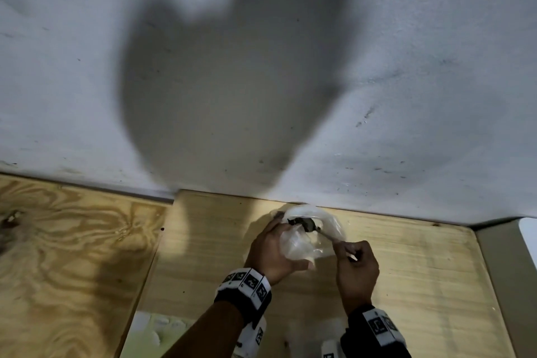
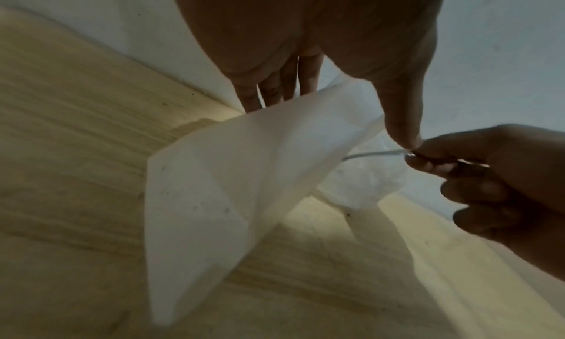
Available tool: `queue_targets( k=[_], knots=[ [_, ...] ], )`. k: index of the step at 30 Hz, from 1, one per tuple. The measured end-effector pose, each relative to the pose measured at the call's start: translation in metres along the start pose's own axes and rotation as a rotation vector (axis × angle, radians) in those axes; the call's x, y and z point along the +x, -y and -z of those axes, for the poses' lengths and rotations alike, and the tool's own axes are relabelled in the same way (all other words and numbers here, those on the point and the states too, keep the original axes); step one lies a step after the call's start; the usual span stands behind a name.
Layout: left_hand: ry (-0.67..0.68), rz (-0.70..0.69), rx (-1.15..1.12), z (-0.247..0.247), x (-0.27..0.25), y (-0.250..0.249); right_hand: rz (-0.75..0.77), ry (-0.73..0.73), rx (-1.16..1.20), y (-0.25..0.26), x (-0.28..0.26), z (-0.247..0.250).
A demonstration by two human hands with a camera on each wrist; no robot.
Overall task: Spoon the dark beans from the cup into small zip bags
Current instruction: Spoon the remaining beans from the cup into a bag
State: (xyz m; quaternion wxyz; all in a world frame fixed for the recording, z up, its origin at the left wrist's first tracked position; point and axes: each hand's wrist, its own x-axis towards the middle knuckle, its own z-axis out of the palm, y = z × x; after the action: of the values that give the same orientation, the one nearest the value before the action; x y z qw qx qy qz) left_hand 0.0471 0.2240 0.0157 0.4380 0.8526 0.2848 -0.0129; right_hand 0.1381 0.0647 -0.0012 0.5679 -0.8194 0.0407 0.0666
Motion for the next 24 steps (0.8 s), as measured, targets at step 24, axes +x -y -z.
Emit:
queue_targets(
  k=[24],
  knots=[
    [0.145,0.134,-0.177,0.009,0.007,0.01,-0.502,-0.013,0.237,-0.004,0.009,-0.031]
  ],
)
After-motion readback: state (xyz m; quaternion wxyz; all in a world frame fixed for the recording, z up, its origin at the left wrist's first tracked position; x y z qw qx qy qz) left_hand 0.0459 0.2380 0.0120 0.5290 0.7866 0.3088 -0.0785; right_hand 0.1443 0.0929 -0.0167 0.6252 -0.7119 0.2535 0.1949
